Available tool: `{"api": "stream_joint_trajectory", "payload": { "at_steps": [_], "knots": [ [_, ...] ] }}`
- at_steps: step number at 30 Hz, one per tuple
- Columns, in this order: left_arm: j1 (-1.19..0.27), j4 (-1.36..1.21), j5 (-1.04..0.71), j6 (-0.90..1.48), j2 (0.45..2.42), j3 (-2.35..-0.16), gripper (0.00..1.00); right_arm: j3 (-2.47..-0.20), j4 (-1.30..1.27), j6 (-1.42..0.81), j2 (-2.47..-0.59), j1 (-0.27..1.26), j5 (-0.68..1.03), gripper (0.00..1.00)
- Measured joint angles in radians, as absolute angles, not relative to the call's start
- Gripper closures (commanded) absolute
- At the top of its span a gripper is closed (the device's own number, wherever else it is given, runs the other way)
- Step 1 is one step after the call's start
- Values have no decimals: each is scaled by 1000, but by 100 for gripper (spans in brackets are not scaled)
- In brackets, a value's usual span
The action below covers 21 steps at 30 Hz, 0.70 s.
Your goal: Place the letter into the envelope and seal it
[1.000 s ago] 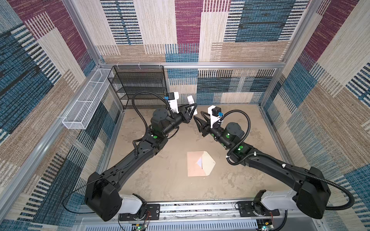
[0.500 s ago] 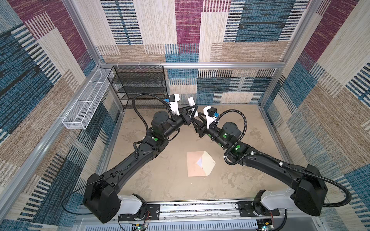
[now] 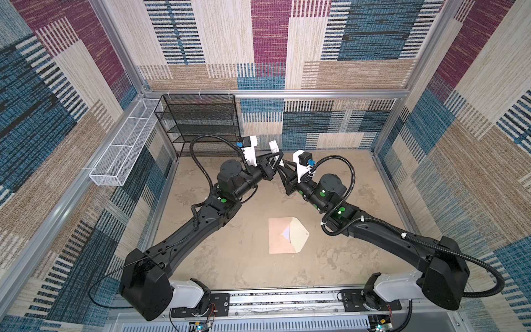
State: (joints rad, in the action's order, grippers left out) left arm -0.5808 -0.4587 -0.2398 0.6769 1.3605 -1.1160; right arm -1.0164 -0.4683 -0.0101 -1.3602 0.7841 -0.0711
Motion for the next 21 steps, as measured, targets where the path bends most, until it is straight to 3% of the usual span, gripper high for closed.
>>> {"api": "stream_joint_trajectory", "payload": {
  "at_steps": [6,21],
  "knots": [
    [-581,-456,-240,676,1359,-1116,100,-1024,-439,-6,-1363,784,-71,64],
    [-581,-459,-241,674,1350,-1098,100,-1029,-387,0,-1359,785,-72,81]
  ]
}}
